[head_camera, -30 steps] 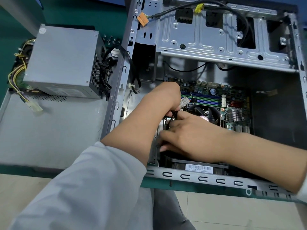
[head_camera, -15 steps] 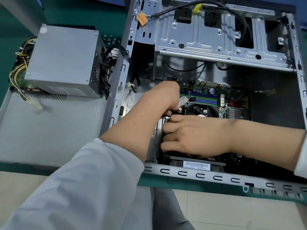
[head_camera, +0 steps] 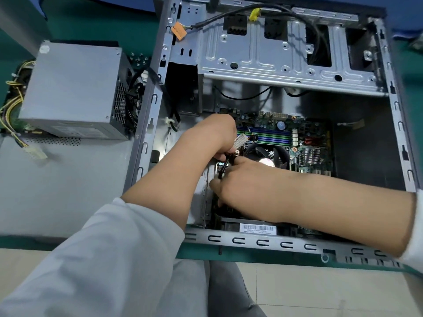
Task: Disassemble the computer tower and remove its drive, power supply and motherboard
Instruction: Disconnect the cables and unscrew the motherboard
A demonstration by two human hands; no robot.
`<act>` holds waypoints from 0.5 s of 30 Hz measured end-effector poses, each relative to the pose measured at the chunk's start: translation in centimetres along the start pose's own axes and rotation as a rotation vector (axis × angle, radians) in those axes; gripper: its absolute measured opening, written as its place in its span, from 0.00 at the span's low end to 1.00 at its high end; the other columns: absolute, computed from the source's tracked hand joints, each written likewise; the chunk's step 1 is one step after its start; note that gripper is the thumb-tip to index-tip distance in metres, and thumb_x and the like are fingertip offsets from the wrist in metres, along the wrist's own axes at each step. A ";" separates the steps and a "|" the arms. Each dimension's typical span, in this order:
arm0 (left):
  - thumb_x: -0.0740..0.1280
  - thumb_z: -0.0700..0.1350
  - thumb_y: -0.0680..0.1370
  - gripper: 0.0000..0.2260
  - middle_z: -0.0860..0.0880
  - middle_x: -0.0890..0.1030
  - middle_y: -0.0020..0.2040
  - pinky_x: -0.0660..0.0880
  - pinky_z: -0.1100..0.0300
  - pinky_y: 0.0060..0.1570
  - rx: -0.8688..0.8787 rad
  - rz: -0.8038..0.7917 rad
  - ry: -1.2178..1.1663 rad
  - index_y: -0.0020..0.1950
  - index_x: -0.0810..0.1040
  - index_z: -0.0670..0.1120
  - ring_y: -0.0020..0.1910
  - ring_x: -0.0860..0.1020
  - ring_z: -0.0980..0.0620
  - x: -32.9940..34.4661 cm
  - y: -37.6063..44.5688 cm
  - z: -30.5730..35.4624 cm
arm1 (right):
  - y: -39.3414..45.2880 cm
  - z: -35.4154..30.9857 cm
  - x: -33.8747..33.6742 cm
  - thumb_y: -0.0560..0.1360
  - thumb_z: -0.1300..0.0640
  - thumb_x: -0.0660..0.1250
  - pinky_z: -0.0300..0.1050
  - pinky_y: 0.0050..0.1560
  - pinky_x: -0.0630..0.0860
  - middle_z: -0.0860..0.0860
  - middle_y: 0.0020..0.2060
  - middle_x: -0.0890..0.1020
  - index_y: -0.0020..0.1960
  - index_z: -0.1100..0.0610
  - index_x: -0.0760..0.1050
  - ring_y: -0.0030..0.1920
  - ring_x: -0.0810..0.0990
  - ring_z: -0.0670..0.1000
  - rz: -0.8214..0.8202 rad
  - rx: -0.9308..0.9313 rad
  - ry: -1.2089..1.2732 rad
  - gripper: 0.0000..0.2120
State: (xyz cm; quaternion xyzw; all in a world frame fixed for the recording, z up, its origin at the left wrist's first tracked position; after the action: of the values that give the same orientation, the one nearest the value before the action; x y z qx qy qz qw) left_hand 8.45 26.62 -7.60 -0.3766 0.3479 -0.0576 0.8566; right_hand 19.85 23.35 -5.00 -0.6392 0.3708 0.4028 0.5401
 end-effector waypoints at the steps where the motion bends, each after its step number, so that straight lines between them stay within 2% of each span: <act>1: 0.64 0.34 0.77 0.06 0.51 0.77 0.30 0.78 0.56 0.40 0.004 0.007 0.011 0.43 0.75 0.42 0.32 0.80 0.48 0.0 0.0 0.0 | 0.1 0.1 0.1 0.78 0.59 0.59 0.49 0.50 0.61 0.53 0.41 0.79 0.48 0.55 0.63 0.46 0.78 0.57 0.006 -0.021 0.024 0.05; 4: 0.64 0.34 0.77 0.05 0.51 0.78 0.30 0.79 0.55 0.42 0.010 0.003 0.000 0.44 0.76 0.42 0.33 0.81 0.47 0.0 0.0 0.0 | 0.5 0.1 -0.1 0.75 0.63 0.57 0.49 0.49 0.68 0.53 0.37 0.77 0.50 0.57 0.68 0.46 0.76 0.57 0.079 -0.148 0.015 0.06; 7: 0.64 0.34 0.78 0.05 0.50 0.78 0.32 0.79 0.55 0.41 0.014 0.006 -0.008 0.46 0.76 0.42 0.35 0.81 0.46 0.0 -0.2 0.1 | 0.2 0.4 -0.5 0.69 0.65 0.63 0.46 0.39 0.73 0.51 0.28 0.76 0.43 0.58 0.73 0.40 0.76 0.55 0.204 -0.264 -0.033 0.05; 9: 0.65 0.34 0.77 0.05 0.51 0.77 0.31 0.77 0.58 0.38 0.019 0.020 0.005 0.46 0.77 0.43 0.33 0.79 0.48 0.0 -0.2 0.2 | -0.2 0.7 -0.3 0.69 0.63 0.66 0.46 0.39 0.73 0.51 0.29 0.76 0.44 0.57 0.74 0.41 0.75 0.55 0.238 -0.283 -0.028 0.05; 13: 0.65 0.34 0.77 0.05 0.51 0.78 0.32 0.78 0.56 0.43 0.024 0.005 0.026 0.47 0.77 0.43 0.35 0.80 0.47 0.0 -0.3 0.2 | -0.8 0.8 0.2 0.73 0.63 0.64 0.46 0.44 0.67 0.49 0.33 0.76 0.47 0.55 0.71 0.46 0.72 0.54 0.261 -0.301 -0.017 0.06; 15: 0.66 0.35 0.76 0.04 0.51 0.78 0.31 0.75 0.58 0.38 0.031 0.010 0.054 0.45 0.76 0.43 0.34 0.79 0.48 0.0 -0.3 0.2 | -0.8 0.9 0.1 0.74 0.62 0.62 0.45 0.46 0.67 0.48 0.35 0.76 0.47 0.54 0.70 0.47 0.71 0.54 0.241 -0.337 -0.050 0.04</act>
State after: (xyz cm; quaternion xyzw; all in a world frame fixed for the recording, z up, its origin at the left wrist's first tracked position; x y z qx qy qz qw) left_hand 8.66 26.53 -7.27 -0.3600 0.3717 -0.0687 0.8529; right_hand 20.47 24.37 -4.86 -0.6611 0.3584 0.5368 0.3825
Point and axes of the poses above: each hand's wrist, its own y-axis towards the middle knuckle, its own x-axis out of the palm, z = x × y, the point moved 2 cm from there along y, towards the middle knuckle
